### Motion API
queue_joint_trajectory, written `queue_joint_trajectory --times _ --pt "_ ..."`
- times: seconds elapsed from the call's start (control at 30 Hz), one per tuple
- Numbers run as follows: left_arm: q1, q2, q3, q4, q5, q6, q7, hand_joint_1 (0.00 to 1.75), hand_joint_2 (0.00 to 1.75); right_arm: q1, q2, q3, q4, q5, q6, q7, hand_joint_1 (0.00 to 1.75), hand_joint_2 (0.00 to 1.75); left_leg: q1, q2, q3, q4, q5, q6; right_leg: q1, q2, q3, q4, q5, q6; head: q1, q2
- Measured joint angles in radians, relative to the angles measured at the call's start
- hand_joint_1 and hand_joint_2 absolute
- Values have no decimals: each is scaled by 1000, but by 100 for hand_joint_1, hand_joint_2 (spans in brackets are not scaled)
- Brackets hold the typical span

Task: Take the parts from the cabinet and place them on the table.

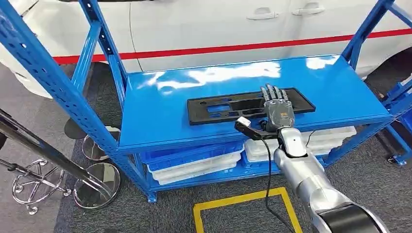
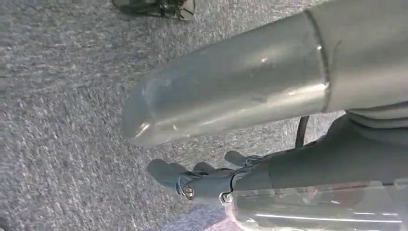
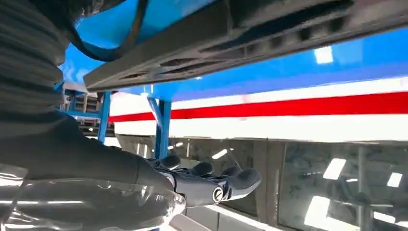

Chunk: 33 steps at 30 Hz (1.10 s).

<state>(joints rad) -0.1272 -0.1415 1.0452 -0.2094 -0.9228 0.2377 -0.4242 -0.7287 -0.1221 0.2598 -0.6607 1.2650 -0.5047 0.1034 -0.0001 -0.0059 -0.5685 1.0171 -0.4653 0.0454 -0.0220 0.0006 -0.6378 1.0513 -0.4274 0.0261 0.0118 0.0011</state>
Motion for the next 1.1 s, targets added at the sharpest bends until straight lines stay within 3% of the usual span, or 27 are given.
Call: queue_joint_trajectory --times 0.07,0.13,0.37,0.47,0.57,1.1 --pt "-1 0 0 0 0 2 0 0 0 1 0 -1 -2 0 0 -1 0 175 -6 -2 -11 9 -7 -10 5 3 1 0 -9 -9 -1 0" --pt "0 0 0 0 1 5 1 0 0 5 0 -1 -3 0 0 -1 0 175 -8 -1 -9 13 -10 4 6 5 2 -7 -8 -9 -1 0" --pt "-2 0 0 0 4 13 8 0 0 6 0 -1 -3 -1 0 -4 0 175 -7 0 1 -3 -8 2 8 7 5 -7 -12 -16 -1 0" --pt "-2 0 0 0 7 27 19 0 0 6 0 -1 -4 -1 2 -8 0 175 -7 0 1 -4 -7 -1 8 6 5 -7 -12 -17 -1 0" --pt "-2 0 0 0 10 29 18 0 0 6 0 -2 -4 -5 8 -10 0 175 -7 0 1 -5 -6 -12 9 6 5 -7 -12 -18 -1 0" --pt "-1 0 0 0 15 36 10 0 0 -4 10 -2 -4 -62 119 -106 0 175 -8 -1 1 -3 -6 -14 5 3 9 -10 -11 -17 -1 0"
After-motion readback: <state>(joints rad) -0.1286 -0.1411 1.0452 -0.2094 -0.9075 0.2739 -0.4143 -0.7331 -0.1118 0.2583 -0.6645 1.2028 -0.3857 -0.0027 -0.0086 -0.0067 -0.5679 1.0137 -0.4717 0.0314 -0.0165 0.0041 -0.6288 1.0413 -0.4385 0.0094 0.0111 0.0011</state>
